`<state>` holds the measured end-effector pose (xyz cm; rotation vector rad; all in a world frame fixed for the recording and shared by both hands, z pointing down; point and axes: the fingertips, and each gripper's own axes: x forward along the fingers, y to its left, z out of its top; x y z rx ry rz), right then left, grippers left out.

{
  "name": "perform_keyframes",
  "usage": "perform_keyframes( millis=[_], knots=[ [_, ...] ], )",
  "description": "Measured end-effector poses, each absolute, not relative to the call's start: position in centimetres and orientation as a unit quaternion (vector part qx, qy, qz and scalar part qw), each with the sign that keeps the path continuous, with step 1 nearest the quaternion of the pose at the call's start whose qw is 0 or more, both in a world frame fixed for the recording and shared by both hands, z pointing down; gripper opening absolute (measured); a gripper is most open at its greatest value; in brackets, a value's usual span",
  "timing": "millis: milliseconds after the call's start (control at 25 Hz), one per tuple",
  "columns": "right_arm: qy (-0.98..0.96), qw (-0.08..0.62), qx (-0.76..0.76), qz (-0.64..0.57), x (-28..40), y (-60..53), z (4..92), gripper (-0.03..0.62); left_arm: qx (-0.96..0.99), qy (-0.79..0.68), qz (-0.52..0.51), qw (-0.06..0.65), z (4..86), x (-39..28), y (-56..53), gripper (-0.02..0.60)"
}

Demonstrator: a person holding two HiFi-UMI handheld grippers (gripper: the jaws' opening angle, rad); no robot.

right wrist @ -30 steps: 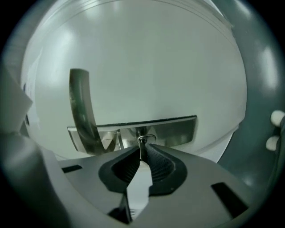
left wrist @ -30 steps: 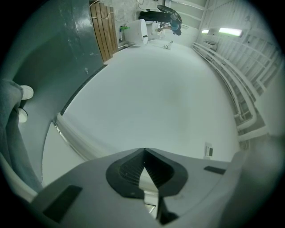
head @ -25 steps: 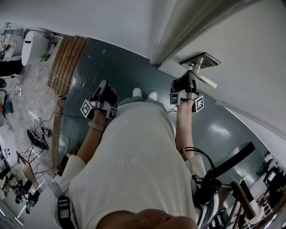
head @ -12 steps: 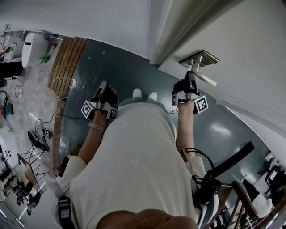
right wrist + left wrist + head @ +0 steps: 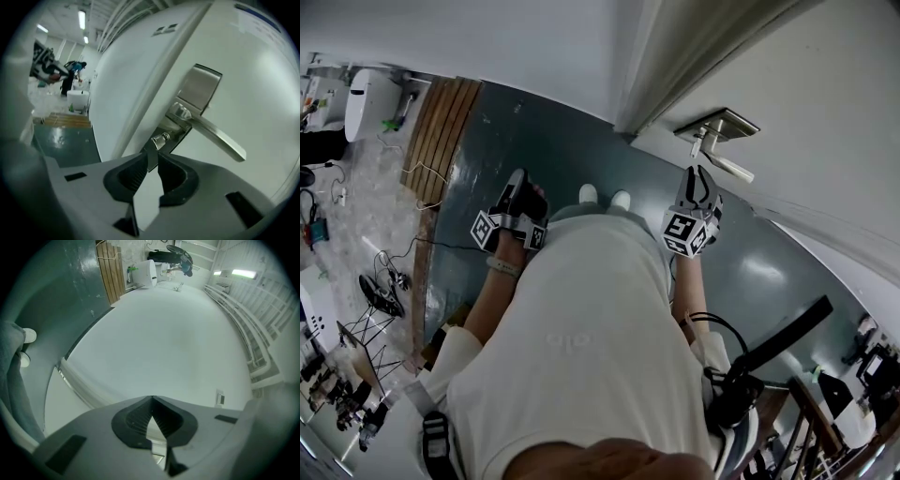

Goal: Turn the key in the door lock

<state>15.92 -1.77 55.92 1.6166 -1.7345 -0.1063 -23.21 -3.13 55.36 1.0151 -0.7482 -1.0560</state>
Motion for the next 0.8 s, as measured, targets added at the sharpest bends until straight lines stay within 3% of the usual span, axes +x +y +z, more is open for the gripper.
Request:
perform_keyframes(
  millis=[320,800],
  knots=[
    [-0.631,0.436,0.63,-0.121,16.1,-5.6,56.1,0.064,0.451,-0.335,-0.471,0.68,55.3,-23.2,-3.2,0.008],
    [-0.625,0.384,0.673,-0.091,16.1,-7.2,55.3,0.063,0.448,-0.34,-0.476,0.676,55.3,-23.7,-3.2,0.008]
  ],
)
